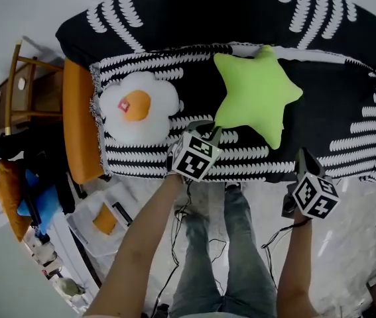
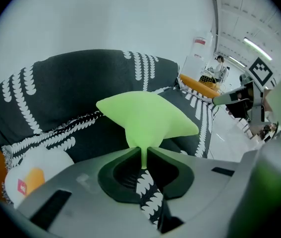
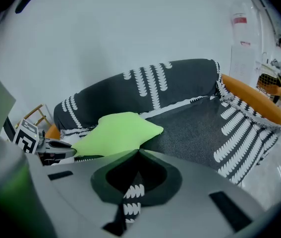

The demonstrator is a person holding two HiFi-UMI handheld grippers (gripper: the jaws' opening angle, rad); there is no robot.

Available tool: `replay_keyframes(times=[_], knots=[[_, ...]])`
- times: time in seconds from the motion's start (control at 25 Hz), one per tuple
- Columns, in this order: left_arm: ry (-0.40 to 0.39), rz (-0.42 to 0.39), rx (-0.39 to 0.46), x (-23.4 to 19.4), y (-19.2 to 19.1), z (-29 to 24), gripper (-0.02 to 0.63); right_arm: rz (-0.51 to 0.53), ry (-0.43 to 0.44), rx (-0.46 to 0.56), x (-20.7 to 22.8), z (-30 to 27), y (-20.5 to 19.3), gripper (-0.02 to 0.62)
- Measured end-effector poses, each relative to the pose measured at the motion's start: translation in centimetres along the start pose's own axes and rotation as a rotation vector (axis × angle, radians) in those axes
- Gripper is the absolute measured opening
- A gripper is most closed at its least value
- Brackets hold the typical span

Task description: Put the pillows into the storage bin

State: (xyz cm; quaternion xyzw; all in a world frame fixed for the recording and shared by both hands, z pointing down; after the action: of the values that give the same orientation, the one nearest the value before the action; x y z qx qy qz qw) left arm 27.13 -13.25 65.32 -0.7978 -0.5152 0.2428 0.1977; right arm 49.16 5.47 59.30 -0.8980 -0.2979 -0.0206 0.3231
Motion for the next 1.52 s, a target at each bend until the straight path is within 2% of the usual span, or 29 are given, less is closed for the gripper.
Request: replay_keyframes(times=[0.2, 0.44, 0.72, 1.0, 1.2, 1.52], knots=[[-0.029, 0.009, 0.057, 1.8, 2.3, 1.7, 0.034, -0.008, 0.015, 0.047, -0.6, 2.1, 2.0, 0.002], [-0.023, 0.062, 0.069, 3.5, 4.3, 4.4, 0.032, 0.004, 0.020, 0.089, -0.5, 4.9, 4.4, 0.002], [0.012, 0.101, 0.112, 4.4, 7.7, 8.6, 0.031, 0.022, 0.035, 0.118, -1.2, 7.7, 6.4, 0.002], [0.029, 0.128, 0.116, 5.9, 8.7, 12.7, 0.031, 0.094, 0.077, 0.139, -3.5, 11.2, 8.2, 0.002], [0.071, 0.141, 0.124, 7.4, 7.6, 17.2, 0.031, 0.127, 0.118, 0.151, -5.8, 12.8, 8.8, 0.002], [0.143, 0.225, 0.087, 8.3, 2.8, 25.0, 0.031, 0.201, 0.239, 0.153, -12.1, 14.0, 8.9, 0.002]])
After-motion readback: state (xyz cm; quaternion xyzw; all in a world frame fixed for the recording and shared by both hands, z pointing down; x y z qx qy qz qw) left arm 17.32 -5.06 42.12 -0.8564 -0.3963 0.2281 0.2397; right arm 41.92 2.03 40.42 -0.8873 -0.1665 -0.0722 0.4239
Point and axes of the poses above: the fingertips, and each gripper's own axes: z backward along the fingers, x to its right, y out of its top, the point moved 7 cm from there along z, backward along the fingers, and after that the axes turned 1 degree about -z, right-handed, at the moved point
